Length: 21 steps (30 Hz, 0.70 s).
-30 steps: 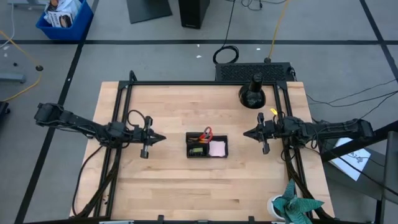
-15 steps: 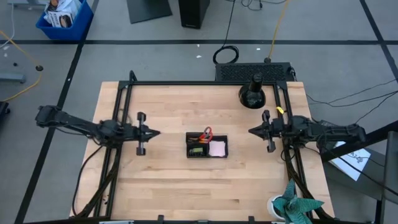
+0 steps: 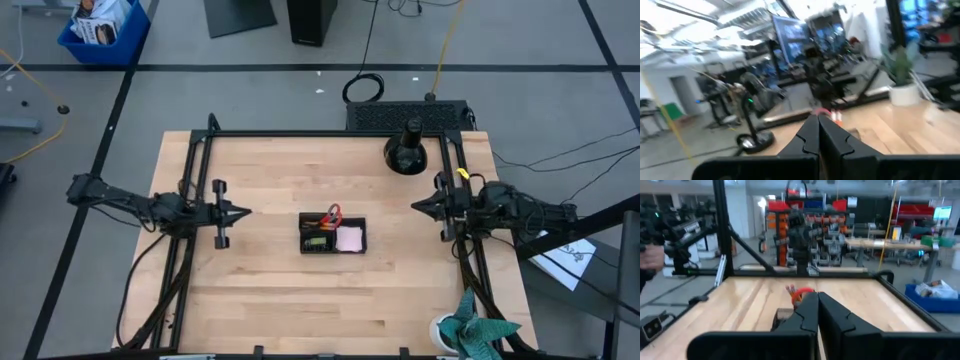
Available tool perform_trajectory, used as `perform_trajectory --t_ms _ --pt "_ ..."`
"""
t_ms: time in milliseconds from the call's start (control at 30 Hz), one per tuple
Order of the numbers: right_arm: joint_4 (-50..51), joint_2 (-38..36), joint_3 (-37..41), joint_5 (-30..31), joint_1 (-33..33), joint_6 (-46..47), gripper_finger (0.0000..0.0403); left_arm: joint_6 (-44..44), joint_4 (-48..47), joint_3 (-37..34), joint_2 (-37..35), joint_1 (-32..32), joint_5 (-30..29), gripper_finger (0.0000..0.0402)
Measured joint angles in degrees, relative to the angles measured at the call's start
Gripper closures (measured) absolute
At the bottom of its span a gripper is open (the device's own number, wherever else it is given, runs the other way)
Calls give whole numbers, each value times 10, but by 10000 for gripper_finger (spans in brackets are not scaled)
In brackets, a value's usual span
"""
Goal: Pick and place office supplies into organizer
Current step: Return to Home Position
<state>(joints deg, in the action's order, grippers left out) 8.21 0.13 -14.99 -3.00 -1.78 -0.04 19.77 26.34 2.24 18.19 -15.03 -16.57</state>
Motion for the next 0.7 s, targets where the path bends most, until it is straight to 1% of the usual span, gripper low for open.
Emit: perform_trajectory --t_ms 67,133,233,300,367,433,533,700 --pt "-35 4 15 -2 0 -4 403 -11 -20 0 4 25 44 401" --pt "-70 3 40 -19 0 -2 403 -20 -31 0 5 54 82 401" --pt "-115 4 69 -41 0 6 403 -28 -39 0 9 97 116 401" --pt "-116 3 77 -32 0 8 403 -30 -40 0 9 121 147 401" --pt "-94 4 78 -14 -1 8 403 -34 -39 0 9 138 186 401" --pt "-87 3 78 -18 -1 -1 403 -34 -42 0 8 150 212 401" --pt "-88 3 78 -40 -1 -7 403 -34 -50 0 8 159 226 401" --pt "-67 3 78 -46 0 5 403 -36 -82 0 8 161 227 401"
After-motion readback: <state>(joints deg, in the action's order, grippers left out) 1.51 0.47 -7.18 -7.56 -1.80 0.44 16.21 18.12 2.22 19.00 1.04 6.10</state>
